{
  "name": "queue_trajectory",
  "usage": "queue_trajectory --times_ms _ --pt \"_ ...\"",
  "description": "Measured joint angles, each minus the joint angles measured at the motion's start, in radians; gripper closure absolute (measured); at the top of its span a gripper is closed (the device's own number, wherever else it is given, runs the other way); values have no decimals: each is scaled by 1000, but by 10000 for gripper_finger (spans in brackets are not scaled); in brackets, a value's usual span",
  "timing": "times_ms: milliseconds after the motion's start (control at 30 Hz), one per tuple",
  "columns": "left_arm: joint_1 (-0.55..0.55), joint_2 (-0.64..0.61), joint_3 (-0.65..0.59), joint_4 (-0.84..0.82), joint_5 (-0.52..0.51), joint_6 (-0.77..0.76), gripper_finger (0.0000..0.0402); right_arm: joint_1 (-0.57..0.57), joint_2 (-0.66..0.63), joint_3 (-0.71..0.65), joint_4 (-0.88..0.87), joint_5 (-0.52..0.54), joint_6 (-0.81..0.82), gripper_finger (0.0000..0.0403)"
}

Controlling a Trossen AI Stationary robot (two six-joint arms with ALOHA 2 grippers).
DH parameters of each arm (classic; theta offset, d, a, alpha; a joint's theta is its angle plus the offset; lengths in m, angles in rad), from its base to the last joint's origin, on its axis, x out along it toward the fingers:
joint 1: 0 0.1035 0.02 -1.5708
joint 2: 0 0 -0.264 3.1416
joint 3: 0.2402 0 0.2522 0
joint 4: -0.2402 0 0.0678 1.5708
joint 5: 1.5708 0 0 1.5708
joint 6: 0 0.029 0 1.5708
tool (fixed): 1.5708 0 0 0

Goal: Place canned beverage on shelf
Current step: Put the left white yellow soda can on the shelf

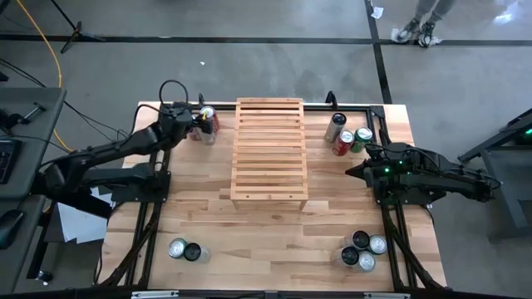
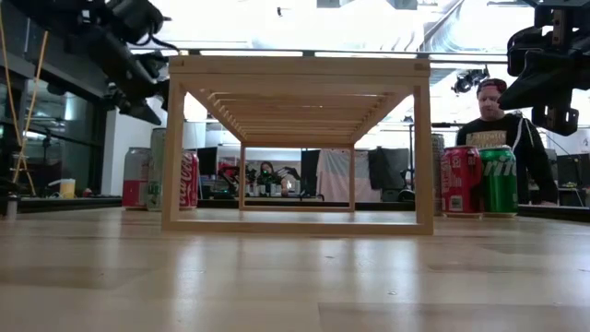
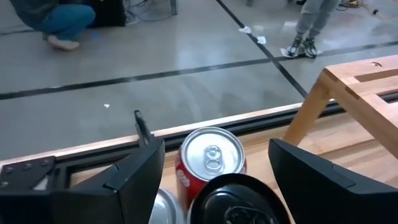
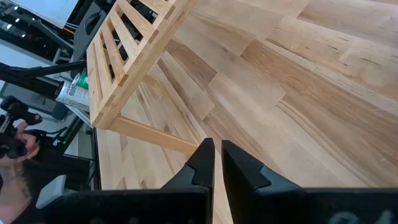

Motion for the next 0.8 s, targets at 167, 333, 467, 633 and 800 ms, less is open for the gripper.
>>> queue_trajectory --times_ms 167,333,467,633,800 --pt "19 40 0 49 65 8 121 0 0 0 0 0 0 387" --pt "18 59 0 56 74 35 121 0 0 0 0 0 0 387" --pt "16 47 0 59 76 35 121 0 0 0 0 0 0 387" --pt "16 25 0 60 69 11 121 0 0 0 0 0 0 387" --pt "16 22 0 59 61 14 121 0 0 0 0 0 0 387"
